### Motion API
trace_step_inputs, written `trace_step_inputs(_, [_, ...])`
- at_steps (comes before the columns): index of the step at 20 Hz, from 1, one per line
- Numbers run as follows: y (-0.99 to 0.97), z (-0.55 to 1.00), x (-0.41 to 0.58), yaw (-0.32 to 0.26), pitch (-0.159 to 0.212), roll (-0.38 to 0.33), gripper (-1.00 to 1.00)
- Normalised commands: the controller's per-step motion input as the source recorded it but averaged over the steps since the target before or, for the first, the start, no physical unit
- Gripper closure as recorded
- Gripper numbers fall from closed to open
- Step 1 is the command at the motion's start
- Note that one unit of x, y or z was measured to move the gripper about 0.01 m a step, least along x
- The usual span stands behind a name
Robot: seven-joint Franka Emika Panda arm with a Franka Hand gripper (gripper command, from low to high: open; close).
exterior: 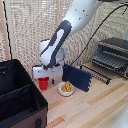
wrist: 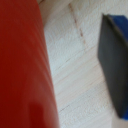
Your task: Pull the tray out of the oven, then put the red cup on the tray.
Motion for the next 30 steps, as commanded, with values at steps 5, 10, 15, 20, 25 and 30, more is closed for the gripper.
trace_step_inputs(5, [0.00, 0.08, 0.017, -0.071, -0.071, 0.008, 1.00])
trace_step_inputs(10, [0.00, 0.53, -0.002, -0.197, -0.054, 0.071, 1.00])
trace_step_inputs(15, [0.00, 0.87, -0.011, -0.265, -0.002, 0.074, 1.00])
trace_step_inputs(20, [-0.12, 0.94, 0.000, -0.266, 0.014, 0.053, 1.00])
trace_step_inputs(25, [-0.19, 0.86, 0.000, -0.295, 0.028, 0.073, 1.00])
trace_step_inputs(30, [-0.22, 0.88, 0.000, -0.295, 0.042, 0.067, 1.00])
